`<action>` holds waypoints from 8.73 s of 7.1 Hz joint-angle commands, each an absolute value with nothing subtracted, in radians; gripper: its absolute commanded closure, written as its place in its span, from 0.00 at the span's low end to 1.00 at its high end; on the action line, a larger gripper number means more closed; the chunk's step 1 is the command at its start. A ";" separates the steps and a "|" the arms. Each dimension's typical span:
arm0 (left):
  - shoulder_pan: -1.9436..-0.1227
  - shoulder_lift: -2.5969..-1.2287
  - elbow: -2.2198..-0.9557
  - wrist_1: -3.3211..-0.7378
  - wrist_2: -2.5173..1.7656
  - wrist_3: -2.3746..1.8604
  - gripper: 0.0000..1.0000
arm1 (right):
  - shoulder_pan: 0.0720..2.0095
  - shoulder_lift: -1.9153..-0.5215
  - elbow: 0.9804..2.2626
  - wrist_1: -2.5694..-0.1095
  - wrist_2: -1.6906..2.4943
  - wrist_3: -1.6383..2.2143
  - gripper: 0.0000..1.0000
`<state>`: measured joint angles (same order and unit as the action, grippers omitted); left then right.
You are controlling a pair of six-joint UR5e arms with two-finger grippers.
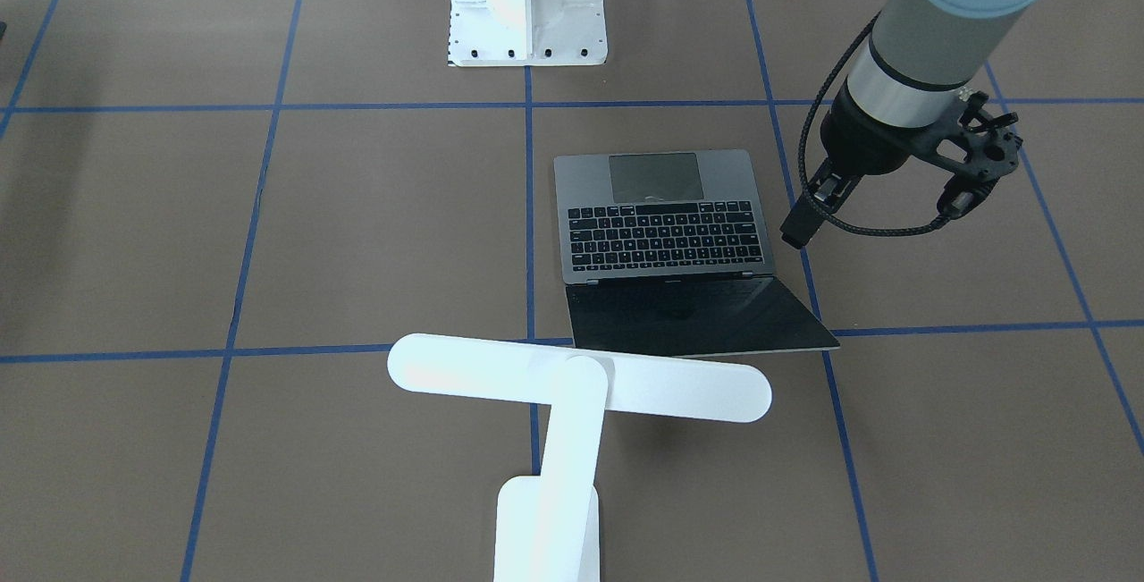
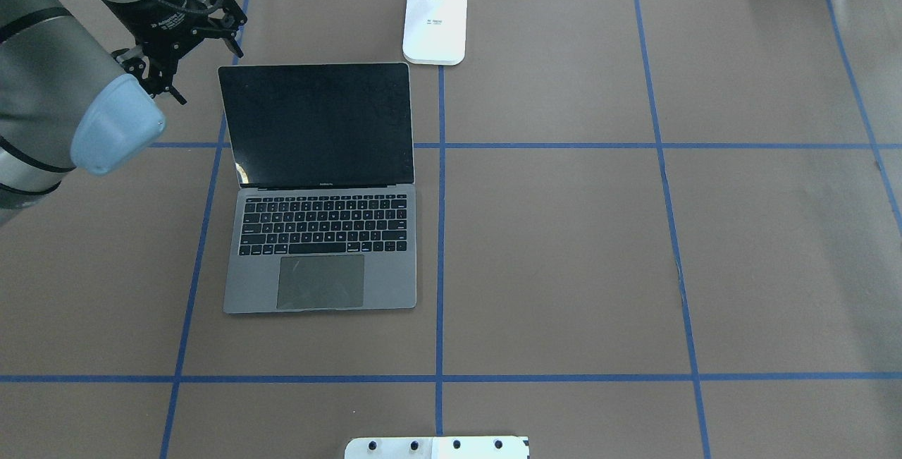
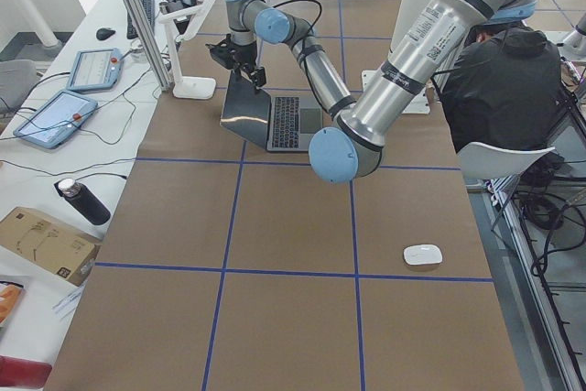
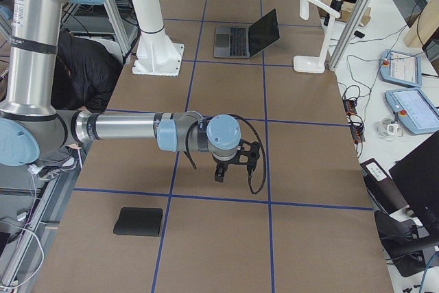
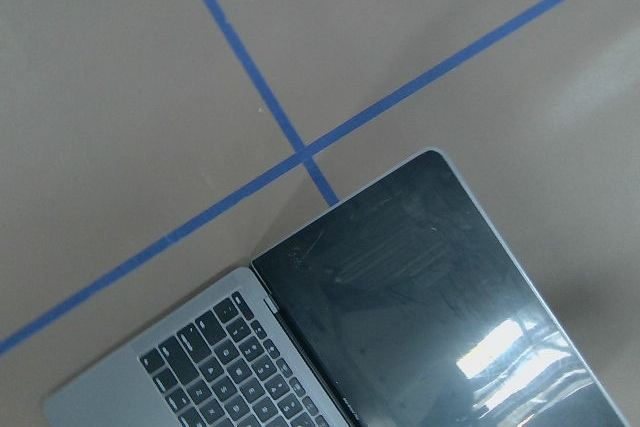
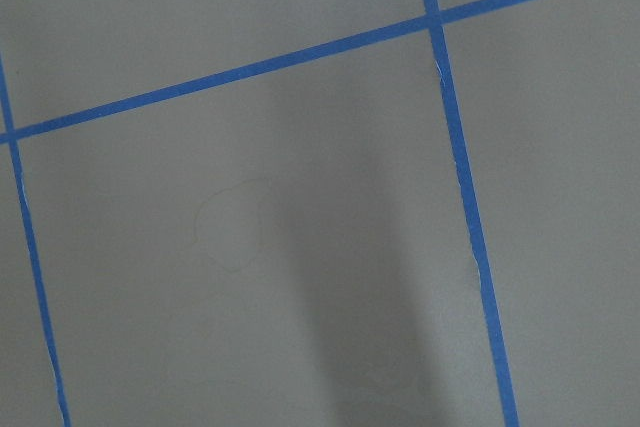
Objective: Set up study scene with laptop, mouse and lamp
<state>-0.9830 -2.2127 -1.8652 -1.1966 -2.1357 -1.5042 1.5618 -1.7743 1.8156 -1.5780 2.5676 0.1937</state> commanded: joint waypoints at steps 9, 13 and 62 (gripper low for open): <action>-1.012 -2.112 -1.951 -1.293 -2.109 -0.973 0.00 | 1.408 -1.805 1.534 -1.568 2.577 -0.610 0.01; -1.011 -1.968 -1.996 -1.360 -2.117 -0.805 0.00 | 1.347 -1.885 1.536 -1.588 2.579 -0.753 0.01; -1.092 -1.552 -2.034 -1.440 -2.117 -0.322 0.00 | 0.852 -1.146 1.785 -1.843 2.553 0.628 1.00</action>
